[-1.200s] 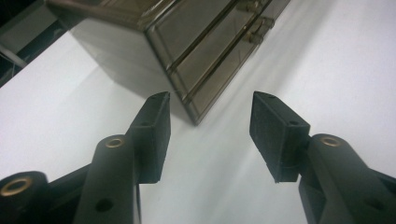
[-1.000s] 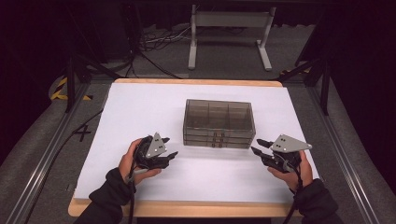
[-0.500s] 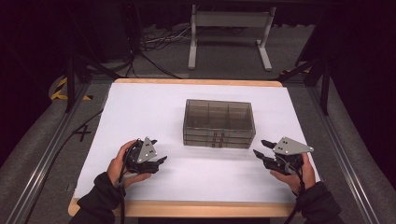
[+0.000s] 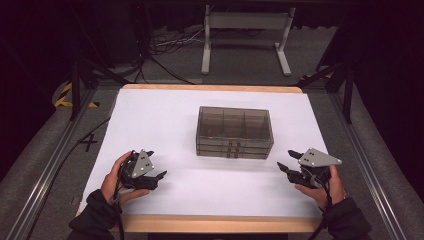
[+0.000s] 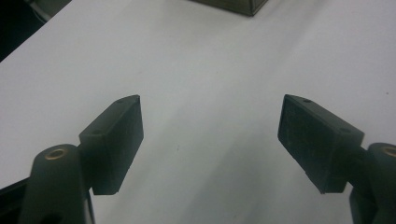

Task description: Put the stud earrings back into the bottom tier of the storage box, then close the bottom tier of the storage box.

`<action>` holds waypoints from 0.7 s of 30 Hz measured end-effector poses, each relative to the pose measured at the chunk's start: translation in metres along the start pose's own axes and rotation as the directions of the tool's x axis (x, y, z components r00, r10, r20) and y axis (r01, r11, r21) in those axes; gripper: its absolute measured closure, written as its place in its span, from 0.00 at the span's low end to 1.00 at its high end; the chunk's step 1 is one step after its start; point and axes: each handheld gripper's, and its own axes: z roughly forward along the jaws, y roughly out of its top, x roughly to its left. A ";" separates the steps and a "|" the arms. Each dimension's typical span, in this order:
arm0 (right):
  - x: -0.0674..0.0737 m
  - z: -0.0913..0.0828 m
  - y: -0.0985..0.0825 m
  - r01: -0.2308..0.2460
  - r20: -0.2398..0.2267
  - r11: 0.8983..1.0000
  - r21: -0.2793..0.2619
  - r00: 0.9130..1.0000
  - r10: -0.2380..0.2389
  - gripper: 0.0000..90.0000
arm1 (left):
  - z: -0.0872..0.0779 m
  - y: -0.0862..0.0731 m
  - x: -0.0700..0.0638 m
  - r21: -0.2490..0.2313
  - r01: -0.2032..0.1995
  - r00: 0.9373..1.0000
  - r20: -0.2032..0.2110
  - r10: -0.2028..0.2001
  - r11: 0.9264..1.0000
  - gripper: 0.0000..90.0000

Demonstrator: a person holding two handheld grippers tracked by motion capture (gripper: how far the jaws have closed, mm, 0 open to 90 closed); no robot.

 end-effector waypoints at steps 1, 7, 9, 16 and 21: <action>0.000 0.000 -0.001 -0.002 0.000 1.000 0.000 1.000 0.002 0.47 | -0.002 -0.002 0.001 -0.002 0.008 1.000 -0.005 -0.008 1.000 0.24; -0.004 -0.005 -0.008 -0.018 0.038 1.000 -0.002 0.999 0.018 0.37 | -0.016 -0.022 0.010 -0.017 0.064 0.998 -0.014 -0.064 0.998 0.22; -0.005 -0.005 -0.009 -0.023 0.045 1.000 -0.004 0.999 0.023 0.34 | -0.018 -0.026 0.012 -0.017 0.078 0.997 -0.026 -0.079 0.997 0.22; -0.013 -0.009 -0.026 -0.060 0.074 0.998 0.022 0.996 0.059 0.28 | -0.025 -0.048 0.024 -0.028 0.138 0.990 -0.035 -0.139 0.990 0.19; -0.023 -0.015 -0.038 -0.111 0.100 0.994 0.001 0.989 0.110 0.25 | -0.029 -0.066 0.033 -0.052 0.187 0.982 -0.022 -0.188 0.981 0.15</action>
